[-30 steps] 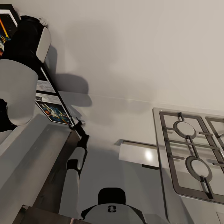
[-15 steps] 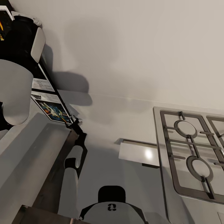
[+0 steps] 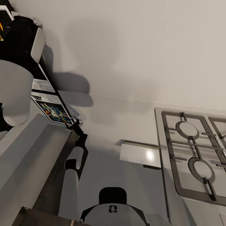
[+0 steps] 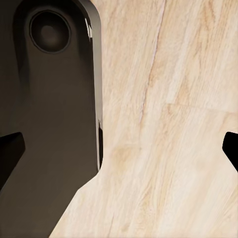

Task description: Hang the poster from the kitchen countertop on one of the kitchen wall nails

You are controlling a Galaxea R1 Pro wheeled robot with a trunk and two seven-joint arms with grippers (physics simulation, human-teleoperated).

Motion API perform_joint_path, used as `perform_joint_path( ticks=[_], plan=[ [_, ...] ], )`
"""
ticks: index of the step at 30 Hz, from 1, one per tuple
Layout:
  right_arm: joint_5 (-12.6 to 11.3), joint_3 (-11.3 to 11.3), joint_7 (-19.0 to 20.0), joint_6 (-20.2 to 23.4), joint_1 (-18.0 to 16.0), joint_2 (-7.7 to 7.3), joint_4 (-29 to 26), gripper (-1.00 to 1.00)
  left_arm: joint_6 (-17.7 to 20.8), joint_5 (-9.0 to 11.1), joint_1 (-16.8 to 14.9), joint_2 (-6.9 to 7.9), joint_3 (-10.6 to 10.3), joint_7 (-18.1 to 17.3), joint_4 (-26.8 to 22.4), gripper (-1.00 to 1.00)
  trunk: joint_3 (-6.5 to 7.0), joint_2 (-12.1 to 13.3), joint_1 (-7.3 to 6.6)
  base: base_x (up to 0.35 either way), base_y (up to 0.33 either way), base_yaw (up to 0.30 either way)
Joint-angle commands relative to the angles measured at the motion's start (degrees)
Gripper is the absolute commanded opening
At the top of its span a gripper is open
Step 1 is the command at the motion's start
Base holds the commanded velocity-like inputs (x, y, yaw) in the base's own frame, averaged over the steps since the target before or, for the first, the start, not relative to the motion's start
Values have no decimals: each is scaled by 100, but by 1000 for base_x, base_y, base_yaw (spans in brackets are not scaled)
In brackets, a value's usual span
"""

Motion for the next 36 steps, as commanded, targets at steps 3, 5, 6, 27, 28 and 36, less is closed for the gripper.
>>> perform_joint_path(
  ticks=[3, 5, 6, 27, 28, 36],
  plan=[
    [1, 5, -12, -37, -10, 1, 24, 100, 23, 52, 0, 10, -41, 24, 1, 100, -4, -2, 0, 0, 0, 0],
    [1, 5, -12, -37, -10, 1, 23, 100, 23, 52, 1, 10, -41, 24, 3, 100, -4, -2, 0, 0, 0, 0],
    [1, 5, -12, -37, -10, 1, 24, 100, 23, 52, 0, 10, -41, 24, 4, 100, -5, -2, 0, 0, 0, 0],
    [1, 5, -12, -37, -10, 1, 25, 100, 23, 54, -1, 66, -41, 25, -11, -100, -11, -2, 0, 0, 0, 0],
    [1, 5, -12, -37, -10, 1, 24, 100, 23, 54, -2, 71, -41, 24, -14, -100, -11, -2, 0, 0, 0, 0],
    [1, 5, -12, -37, -10, 1, 26, 100, 23, 54, 0, 84, -41, 24, -19, -100, -11, -2, 0, -113, 0, 0]
  ],
)
